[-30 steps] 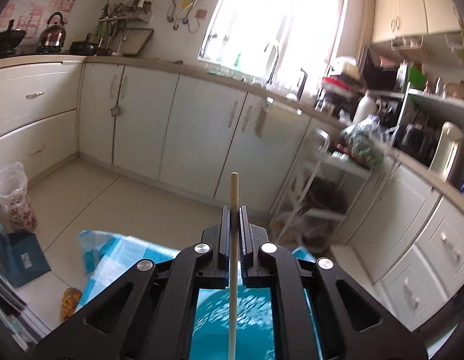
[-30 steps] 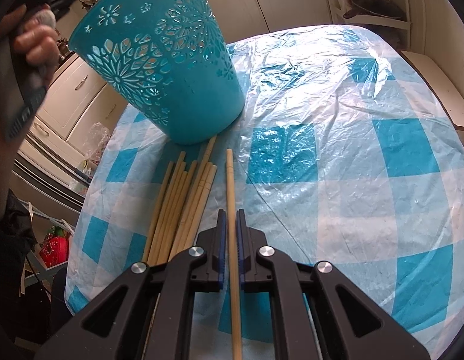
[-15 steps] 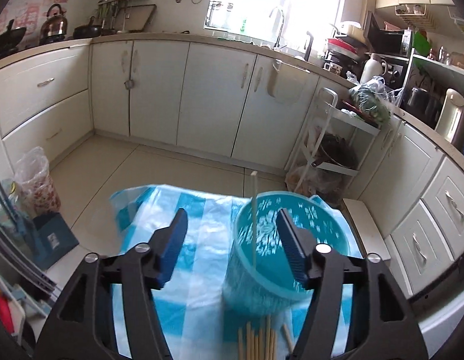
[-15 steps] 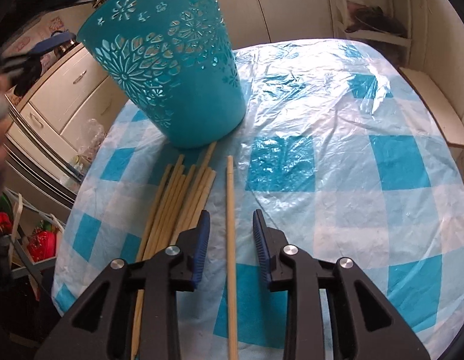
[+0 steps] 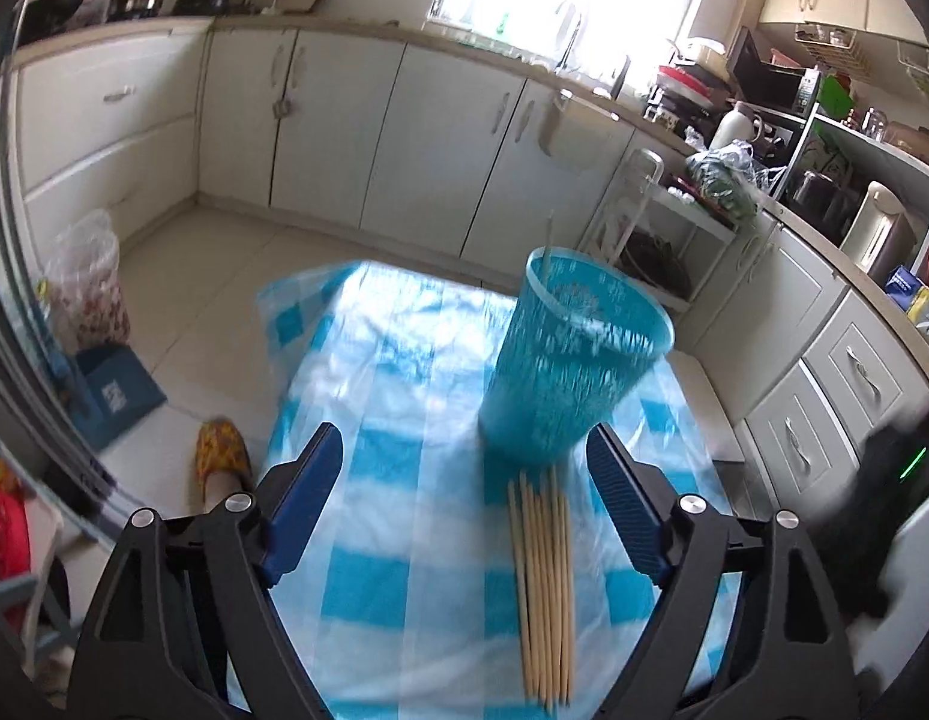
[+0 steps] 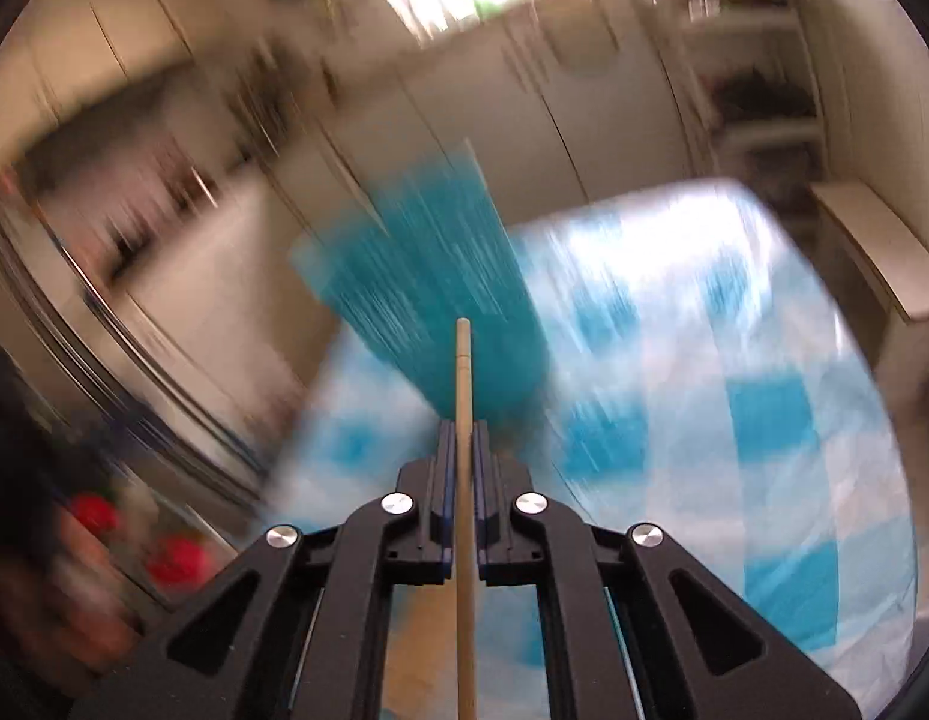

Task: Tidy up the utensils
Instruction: 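Carry the held stick over the teal basket and open the right gripper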

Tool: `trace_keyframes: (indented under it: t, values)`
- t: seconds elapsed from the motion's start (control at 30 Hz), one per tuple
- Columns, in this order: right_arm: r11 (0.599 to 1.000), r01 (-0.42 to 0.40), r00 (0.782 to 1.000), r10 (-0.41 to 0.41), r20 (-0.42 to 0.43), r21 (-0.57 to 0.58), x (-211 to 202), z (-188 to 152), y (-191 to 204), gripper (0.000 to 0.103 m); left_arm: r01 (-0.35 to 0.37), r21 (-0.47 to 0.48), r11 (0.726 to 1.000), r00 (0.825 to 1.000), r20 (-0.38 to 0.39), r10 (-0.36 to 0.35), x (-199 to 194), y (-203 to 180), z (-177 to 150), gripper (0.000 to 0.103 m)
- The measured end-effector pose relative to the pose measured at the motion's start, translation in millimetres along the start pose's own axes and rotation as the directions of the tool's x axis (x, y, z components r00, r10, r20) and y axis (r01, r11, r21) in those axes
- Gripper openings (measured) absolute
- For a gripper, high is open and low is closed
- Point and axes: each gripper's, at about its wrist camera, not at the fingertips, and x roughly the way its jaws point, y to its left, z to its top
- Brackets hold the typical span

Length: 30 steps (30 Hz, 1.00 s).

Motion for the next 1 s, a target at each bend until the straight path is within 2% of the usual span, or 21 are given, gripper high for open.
trace_keyframes:
  t: [0.07, 0.13, 0.23, 0.37, 0.47, 0.6, 0.77, 0.9, 1.0]
  values:
    - [0.998, -0.049, 0.990, 0.054, 0.133, -0.039, -11, 33, 24, 0.006, 0.008, -0.023, 1.000, 1.000, -0.025, -0.009, 0, 5, -11, 0.080]
    - [0.995, -0.076, 0.971, 0.087, 0.221, -0.060, -6, 58, 40, 0.006, 0.019, -0.042, 0.999, 0.999, -0.036, -0.021, -1, 7, -19, 0.080]
    - [0.993, -0.075, 0.930, 0.104, 0.352, -0.095, 16, 91, 60, 0.006, 0.035, -0.060, 0.998, 0.998, -0.045, -0.038, -3, 5, -24, 0.080]
    - [0.997, -0.021, 0.913, 0.049, 0.405, -0.075, 53, 111, 60, 0.006, 0.052, -0.080, 0.995, 0.997, -0.049, -0.056, -6, 5, -29, 0.080]
    - [0.999, 0.027, 0.928, -0.010, 0.372, -0.041, 86, 109, 50, 0.006, 0.061, -0.092, 0.994, 0.997, -0.048, -0.065, -6, 7, -29, 0.080]
    - [0.996, 0.069, 0.947, -0.047, 0.318, -0.059, 101, 88, 43, 0.006, 0.065, -0.097, 0.993, 0.997, -0.045, -0.070, -5, 9, -28, 0.080]
    - [0.992, 0.085, 0.966, -0.058, 0.253, -0.097, 105, 74, 38, 0.007, 0.070, -0.117, 0.991, 0.996, -0.052, -0.077, -2, 11, -28, 0.080]
    - [0.987, 0.089, 0.971, -0.056, 0.234, -0.137, 94, 67, 35, 0.007, 0.066, -0.127, 0.990, 0.996, -0.051, -0.073, -3, 10, -29, 0.080]
    - [0.987, 0.103, 0.975, -0.076, 0.207, -0.122, 92, 68, 29, 0.014, 0.071, -0.141, 0.987, 0.995, -0.055, -0.080, -2, 10, -31, 0.080]
